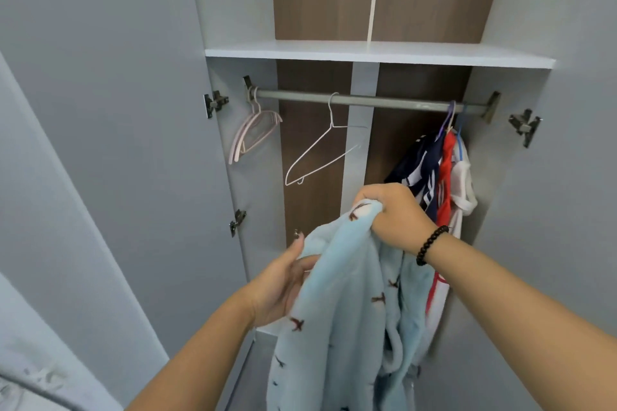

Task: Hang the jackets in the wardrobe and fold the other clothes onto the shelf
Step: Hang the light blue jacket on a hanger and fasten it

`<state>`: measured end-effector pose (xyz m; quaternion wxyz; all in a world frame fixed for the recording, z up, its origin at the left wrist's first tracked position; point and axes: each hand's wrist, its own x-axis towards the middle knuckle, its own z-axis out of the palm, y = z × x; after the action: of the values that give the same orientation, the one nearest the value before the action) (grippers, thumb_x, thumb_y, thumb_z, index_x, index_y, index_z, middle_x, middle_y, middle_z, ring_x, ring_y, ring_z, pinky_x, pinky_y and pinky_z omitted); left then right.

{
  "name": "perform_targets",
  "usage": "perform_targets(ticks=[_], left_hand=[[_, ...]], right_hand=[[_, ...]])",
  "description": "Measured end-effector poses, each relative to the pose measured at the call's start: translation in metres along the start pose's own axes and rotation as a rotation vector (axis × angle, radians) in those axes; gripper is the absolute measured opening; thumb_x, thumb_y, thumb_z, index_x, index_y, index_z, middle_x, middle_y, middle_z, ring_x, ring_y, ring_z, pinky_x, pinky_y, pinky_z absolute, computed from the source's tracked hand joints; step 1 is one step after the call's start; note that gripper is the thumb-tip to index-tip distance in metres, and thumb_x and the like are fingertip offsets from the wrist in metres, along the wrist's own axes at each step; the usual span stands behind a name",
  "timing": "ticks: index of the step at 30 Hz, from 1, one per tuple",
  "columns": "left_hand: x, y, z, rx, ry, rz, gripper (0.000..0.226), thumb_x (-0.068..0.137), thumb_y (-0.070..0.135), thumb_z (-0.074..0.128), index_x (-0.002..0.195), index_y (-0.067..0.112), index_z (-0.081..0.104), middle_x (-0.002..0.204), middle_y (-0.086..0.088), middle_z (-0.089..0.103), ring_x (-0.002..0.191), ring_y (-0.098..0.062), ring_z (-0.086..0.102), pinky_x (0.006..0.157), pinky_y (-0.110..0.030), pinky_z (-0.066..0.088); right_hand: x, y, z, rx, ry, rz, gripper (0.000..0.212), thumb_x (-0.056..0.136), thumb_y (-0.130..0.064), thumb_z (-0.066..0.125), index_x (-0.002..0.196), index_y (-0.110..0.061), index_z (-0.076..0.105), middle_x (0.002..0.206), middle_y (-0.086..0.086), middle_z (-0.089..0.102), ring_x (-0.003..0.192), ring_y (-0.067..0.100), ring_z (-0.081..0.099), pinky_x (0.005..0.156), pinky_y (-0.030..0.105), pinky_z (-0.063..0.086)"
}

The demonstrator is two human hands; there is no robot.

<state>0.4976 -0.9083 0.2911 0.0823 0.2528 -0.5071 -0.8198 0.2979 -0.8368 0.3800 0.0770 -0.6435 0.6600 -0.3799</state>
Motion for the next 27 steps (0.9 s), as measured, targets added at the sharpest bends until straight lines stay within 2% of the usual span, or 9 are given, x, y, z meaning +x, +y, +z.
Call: perform_targets(ticks=[2, 6, 9, 11, 14, 17, 22, 24, 27], left_hand=[[0.013, -0.004, -0.012, 0.323, 0.069, 0.013, 0.034, 0.096, 0.049, 0.048, 0.126, 0.040, 0.061, 0.126, -0.001, 0.066, 0.118, -0.021, 0.061, 0.104, -0.046, 0.047], [0.045, -0.015, -0.017, 0.791, 0.196, 0.088, 0.063, 0.085, 0.020, 0.066, 0.139, 0.034, 0.038, 0.099, -0.007, 0.060, 0.082, -0.012, 0.056, 0.075, -0.025, 0.054], [0.073, -0.019, -0.014, 0.878, 0.259, 0.235, 0.028, 0.084, 0.020, 0.060, 0.109, 0.009, 0.060, 0.096, -0.024, 0.061, 0.077, -0.017, 0.048, 0.079, -0.044, 0.051], [0.091, -0.020, -0.015, 0.852, 0.281, 0.296, 0.031, 0.077, 0.022, 0.048, 0.085, -0.007, 0.058, 0.083, -0.027, 0.059, 0.070, -0.019, 0.045, 0.070, -0.045, 0.047], [0.109, -0.011, -0.032, 0.697, 0.350, 0.322, 0.016, 0.082, 0.025, 0.053, 0.073, 0.012, 0.056, 0.064, 0.009, 0.057, 0.061, 0.003, 0.047, 0.060, -0.018, 0.042], [0.118, 0.009, -0.068, 0.690, 0.535, 0.319, 0.024, 0.099, 0.028, 0.048, 0.076, 0.026, 0.044, 0.065, 0.015, 0.048, 0.053, 0.005, 0.044, 0.054, -0.012, 0.036], [0.122, 0.068, -0.116, 0.937, 0.735, 0.409, 0.049, 0.077, 0.076, 0.052, 0.073, 0.027, 0.045, 0.061, 0.011, 0.054, 0.058, -0.003, 0.049, 0.055, -0.017, 0.039], [0.125, 0.091, -0.129, 1.217, 0.708, 0.360, 0.044, 0.065, 0.073, 0.068, 0.073, 0.036, 0.046, 0.065, 0.014, 0.057, 0.066, -0.004, 0.055, 0.055, -0.019, 0.040], [0.138, 0.113, -0.152, 1.529, 0.743, 0.244, 0.022, 0.075, 0.045, 0.069, 0.079, 0.034, 0.051, 0.083, 0.010, 0.062, 0.087, -0.017, 0.063, 0.066, -0.030, 0.046]], right_hand=[[0.012, 0.000, 0.008, 0.027, -0.029, -0.007, 0.030, 0.076, 0.008, 0.061, 0.065, -0.018, 0.067, 0.066, -0.012, 0.063, 0.069, 0.005, 0.061, 0.064, 0.023, 0.054], [0.032, 0.009, 0.022, 0.089, -0.080, 0.015, 0.047, 0.072, 0.012, 0.064, 0.062, -0.033, 0.064, 0.066, -0.014, 0.065, 0.072, 0.004, 0.062, 0.063, 0.020, 0.055], [0.046, 0.026, 0.029, 0.134, -0.050, 0.044, 0.048, 0.070, 0.015, 0.061, 0.062, -0.032, 0.065, 0.067, -0.012, 0.066, 0.072, 0.006, 0.063, 0.062, 0.020, 0.054], [0.058, 0.041, 0.030, 0.184, -0.011, 0.089, 0.049, 0.070, 0.018, 0.058, 0.062, -0.029, 0.066, 0.067, -0.009, 0.067, 0.072, 0.007, 0.063, 0.062, 0.019, 0.052], [0.079, 0.068, 0.024, 0.204, 0.084, 0.140, 0.049, 0.072, 0.020, 0.055, 0.063, -0.026, 0.068, 0.070, -0.008, 0.067, 0.073, 0.003, 0.063, 0.063, 0.013, 0.050], [0.101, 0.096, 0.022, 0.162, 0.102, 0.178, 0.045, 0.070, 0.020, 0.058, 0.065, -0.023, 0.070, 0.073, -0.007, 0.069, 0.077, 0.006, 0.064, 0.066, 0.015, 0.051], [0.139, 0.140, 0.029, 0.074, 0.012, 0.216, 0.037, 0.072, 0.014, 0.064, 0.069, -0.023, 0.070, 0.076, -0.006, 0.070, 0.080, 0.014, 0.065, 0.069, 0.026, 0.054], [0.155, 0.158, 0.029, 0.099, 0.046, 0.256, 0.038, 0.073, 0.015, 0.062, 0.069, -0.022, 0.071, 0.076, -0.007, 0.070, 0.080, 0.012, 0.065, 0.065, 0.018, 0.051], [0.181, 0.180, 0.033, 0.088, 0.049, 0.277, 0.042, 0.071, 0.014, 0.060, 0.068, -0.027, 0.069, 0.075, -0.010, 0.069, 0.078, 0.006, 0.064, 0.061, 0.010, 0.046]])
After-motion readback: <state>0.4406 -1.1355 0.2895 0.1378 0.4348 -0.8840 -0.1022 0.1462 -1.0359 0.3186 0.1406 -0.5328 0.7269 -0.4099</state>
